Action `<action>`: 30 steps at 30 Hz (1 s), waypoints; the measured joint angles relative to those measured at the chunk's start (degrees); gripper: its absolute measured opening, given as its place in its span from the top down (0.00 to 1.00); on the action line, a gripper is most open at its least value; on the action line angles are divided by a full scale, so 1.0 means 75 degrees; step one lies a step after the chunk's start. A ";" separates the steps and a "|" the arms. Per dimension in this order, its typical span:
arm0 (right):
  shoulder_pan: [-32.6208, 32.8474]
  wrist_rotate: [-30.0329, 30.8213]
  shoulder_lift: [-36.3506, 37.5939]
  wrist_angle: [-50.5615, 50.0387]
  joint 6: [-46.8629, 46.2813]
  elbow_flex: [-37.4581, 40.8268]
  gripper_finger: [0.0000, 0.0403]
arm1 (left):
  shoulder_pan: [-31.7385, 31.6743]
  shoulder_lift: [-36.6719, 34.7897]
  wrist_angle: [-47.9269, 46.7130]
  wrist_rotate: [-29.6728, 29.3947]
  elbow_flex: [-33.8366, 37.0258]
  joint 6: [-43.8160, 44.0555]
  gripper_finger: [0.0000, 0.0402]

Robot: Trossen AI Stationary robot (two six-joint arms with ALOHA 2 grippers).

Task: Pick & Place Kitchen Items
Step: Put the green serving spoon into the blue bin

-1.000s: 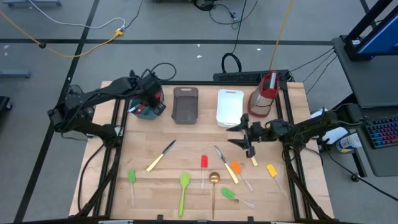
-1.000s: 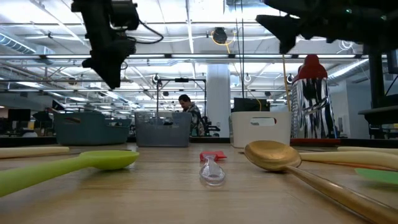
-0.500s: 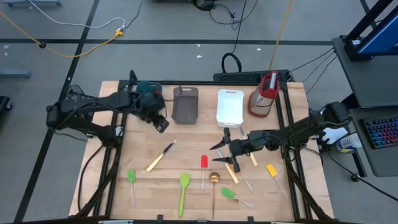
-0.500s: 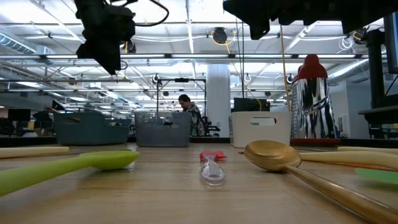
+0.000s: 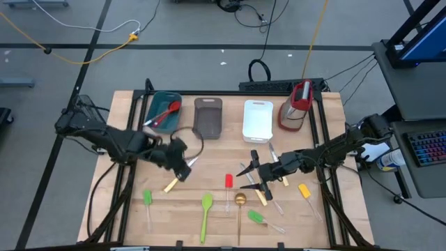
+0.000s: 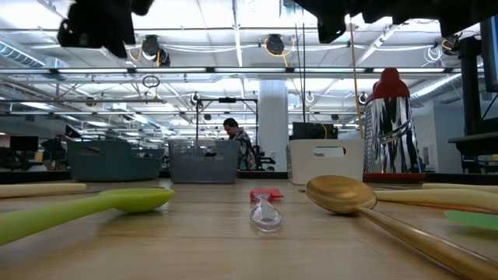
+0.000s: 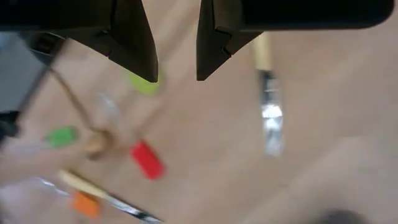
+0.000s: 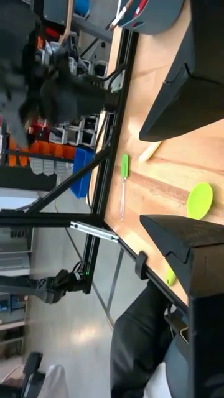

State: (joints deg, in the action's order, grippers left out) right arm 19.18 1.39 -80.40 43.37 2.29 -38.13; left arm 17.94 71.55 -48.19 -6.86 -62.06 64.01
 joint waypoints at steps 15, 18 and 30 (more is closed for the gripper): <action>0.0191 0.0000 0.0000 -0.0803 -0.0222 0.0017 0.51 | 0.1632 0.1732 0.3922 0.0544 -0.0375 0.0569 0.72; 0.0306 0.0000 0.0000 -0.0914 -0.0114 0.0020 0.51 | 0.1583 0.2170 0.3163 0.0583 -0.1120 0.0392 0.72; 0.0460 0.0003 0.0000 -0.0905 -0.0167 0.0311 0.51 | 0.1204 0.3931 0.0182 0.0704 -0.3296 0.1588 0.72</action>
State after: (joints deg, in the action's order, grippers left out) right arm 22.62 1.41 -80.40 36.58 1.04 -35.80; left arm 26.97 101.03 -46.83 -1.58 -86.78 75.92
